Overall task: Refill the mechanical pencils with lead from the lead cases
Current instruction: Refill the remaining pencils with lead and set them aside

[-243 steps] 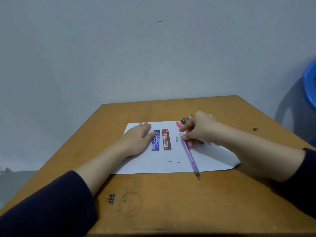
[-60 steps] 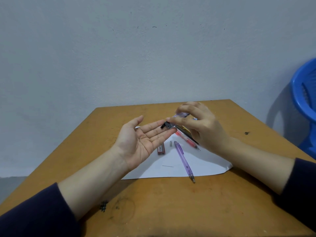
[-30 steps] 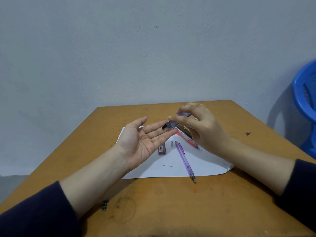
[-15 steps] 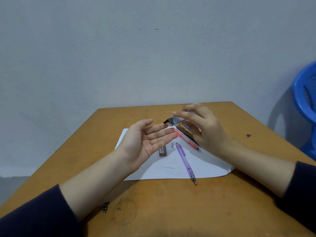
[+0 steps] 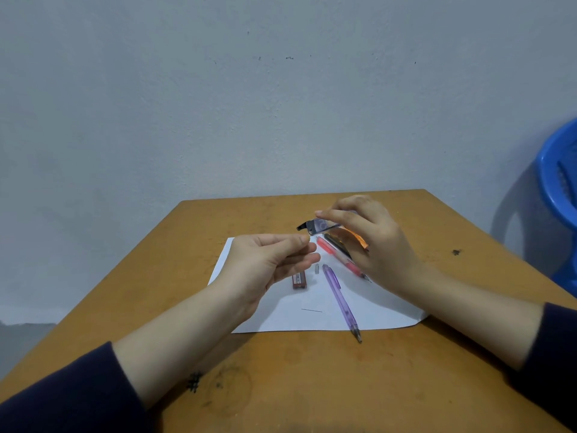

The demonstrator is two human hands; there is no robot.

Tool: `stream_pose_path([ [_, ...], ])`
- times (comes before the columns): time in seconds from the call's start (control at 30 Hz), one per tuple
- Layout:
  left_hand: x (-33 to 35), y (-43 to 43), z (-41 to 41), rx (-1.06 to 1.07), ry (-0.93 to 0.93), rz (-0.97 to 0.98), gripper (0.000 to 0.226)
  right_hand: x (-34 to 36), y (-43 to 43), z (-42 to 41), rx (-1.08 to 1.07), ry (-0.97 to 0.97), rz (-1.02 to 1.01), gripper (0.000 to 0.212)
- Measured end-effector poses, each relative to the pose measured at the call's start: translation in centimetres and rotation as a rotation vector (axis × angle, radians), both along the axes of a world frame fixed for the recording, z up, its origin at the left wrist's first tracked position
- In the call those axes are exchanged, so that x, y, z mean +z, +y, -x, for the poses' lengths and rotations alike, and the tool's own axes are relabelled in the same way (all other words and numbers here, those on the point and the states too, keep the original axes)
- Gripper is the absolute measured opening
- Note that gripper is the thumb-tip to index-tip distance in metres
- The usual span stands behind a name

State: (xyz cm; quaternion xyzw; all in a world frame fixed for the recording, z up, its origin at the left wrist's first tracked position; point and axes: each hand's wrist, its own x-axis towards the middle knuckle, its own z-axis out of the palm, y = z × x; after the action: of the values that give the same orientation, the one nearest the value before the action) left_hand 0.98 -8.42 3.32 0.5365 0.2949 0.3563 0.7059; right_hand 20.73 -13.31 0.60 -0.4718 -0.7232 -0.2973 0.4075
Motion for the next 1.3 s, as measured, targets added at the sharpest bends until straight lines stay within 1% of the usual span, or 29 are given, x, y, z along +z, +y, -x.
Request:
stream_pose_path([
  [0.17, 0.0, 0.0, 0.0, 0.06, -0.005, -0.06, 0.008, -0.1, -0.1, 0.1, -0.012, -0.015, -0.014, 0.034],
  [0.43, -0.1, 0.4, -0.1, 0.252, -0.043, -0.236, 0.001, -0.1, -0.1, 0.3, -0.064, 0.028, -0.006, 0.034],
  [0.53, 0.2, 0.4, 0.0, 0.285, -0.113, -0.221, 0.003, 0.0, -0.3, 0.8, -0.039, 0.091, 0.009, 0.033],
  [0.67, 0.7, 0.4, 0.0, 0.27, -0.23, -0.197, 0.005, 0.0, -0.4, 1.3, 0.01, 0.169, 0.042, 0.034],
  [0.83, 0.8, 0.7, 0.0, 0.283, -0.287, -0.2, 0.007, -0.1, -0.3, 1.5, 0.011, 0.215, 0.063, 0.036],
  [0.93, 0.7, 1.1, 0.1, 0.301, -0.287, -0.215, 0.011, -0.1, -0.3, 1.2, 0.0, 0.238, 0.091, 0.036],
  [1.07, 0.4, 1.5, 0.2, 0.313, -0.239, -0.238, 0.015, 0.0, -0.2, 1.1, -0.023, 0.274, 0.131, 0.037],
  [1.17, 0.3, 1.6, 0.2, 0.304, -0.219, -0.251, 0.016, 0.0, -0.3, 1.2, -0.013, 0.321, 0.174, 0.045],
  [1.23, 0.2, 1.6, 0.1, 0.298, -0.207, -0.26, 0.016, 0.0, -0.4, 1.3, -0.007, 0.318, 0.181, 0.052],
  [1.3, 0.1, 1.7, 0.0, 0.297, -0.197, -0.267, 0.016, 0.1, -0.5, 1.4, -0.007, 0.303, 0.173, 0.054],
])
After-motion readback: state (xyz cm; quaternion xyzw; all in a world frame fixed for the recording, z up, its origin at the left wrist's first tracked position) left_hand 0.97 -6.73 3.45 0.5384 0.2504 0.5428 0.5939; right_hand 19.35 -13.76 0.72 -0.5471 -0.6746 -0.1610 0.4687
